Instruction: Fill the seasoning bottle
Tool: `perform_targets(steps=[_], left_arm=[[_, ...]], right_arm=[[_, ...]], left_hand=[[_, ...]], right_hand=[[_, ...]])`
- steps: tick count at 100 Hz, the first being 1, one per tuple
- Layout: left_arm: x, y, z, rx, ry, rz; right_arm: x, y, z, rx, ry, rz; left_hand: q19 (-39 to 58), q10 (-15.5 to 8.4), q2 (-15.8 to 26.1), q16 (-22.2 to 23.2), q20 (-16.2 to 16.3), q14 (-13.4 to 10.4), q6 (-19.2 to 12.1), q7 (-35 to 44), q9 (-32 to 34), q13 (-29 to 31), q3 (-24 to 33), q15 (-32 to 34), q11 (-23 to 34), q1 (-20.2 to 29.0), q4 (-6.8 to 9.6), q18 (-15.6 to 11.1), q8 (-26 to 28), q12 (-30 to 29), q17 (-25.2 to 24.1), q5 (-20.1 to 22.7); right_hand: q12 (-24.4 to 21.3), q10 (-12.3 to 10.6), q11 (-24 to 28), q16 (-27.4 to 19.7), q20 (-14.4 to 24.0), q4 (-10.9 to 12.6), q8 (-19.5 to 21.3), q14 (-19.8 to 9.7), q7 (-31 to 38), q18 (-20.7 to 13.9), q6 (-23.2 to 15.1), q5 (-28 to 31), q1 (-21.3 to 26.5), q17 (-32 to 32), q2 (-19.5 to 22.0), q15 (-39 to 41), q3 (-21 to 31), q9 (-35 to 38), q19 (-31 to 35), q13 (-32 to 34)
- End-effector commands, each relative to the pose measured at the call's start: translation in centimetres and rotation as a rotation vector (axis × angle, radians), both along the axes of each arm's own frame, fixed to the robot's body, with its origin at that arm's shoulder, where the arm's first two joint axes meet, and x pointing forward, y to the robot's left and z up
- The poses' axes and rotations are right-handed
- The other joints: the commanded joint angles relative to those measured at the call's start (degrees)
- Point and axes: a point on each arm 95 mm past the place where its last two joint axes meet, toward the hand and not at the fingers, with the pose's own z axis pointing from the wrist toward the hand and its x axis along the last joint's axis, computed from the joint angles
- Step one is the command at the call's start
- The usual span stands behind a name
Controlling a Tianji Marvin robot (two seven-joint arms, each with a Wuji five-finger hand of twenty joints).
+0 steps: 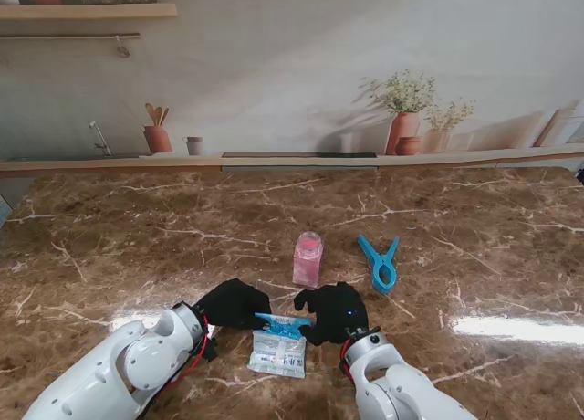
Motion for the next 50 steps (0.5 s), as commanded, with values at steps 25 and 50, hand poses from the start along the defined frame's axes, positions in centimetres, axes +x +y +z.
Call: perform_targets(steps=[25, 50], left_arm=[[-0.6, 0.4, 0.0, 0.077, -0.007, -0.012], [-0.6, 0.6, 0.4, 0.093, -0.028, -0.011]], right_arm=[[0.4, -5.6, 2.4, -0.081, -0.059, -0.216], [3.4, -9.1, 2.5, -0.206, -0.018, -0.392]], left_hand=[[2.6, -1.0, -0.8, -1.0, 0.0, -0.6, -2.8, 1.9, 4.4, 3.5, 2.9, 0.1, 0.1, 1.1, -1.31, -1.4, 0.5, 1.0, 0.3, 3.4], [2.8, -1.7, -1.0, -1.1, -0.3, -0.8, -3.3, 1.8, 4.6, 3.3, 3.2, 0.1, -0.2, 0.5, -1.24, -1.4, 0.5, 1.0, 0.3, 3.4]], right_hand=[[-2.6, 0.5, -2.0, -2.1, -0.9, 2.2, 0.8, 0.2, -3.3, -0.5, 3.0, -5.5, -3.7, -5.7, 2.3, -5.2, -3.3, -7.3, -6.3, -7.4], [-6.1, 4.4, -4.8, -6.8, 0.1, 2.7, 0.0, 1.5, -11.7, -1.5, 12.4, -20.6, -6.5, -14.4, 7.4, -12.4, -8.5, -27.7, -17.1, -24.5]])
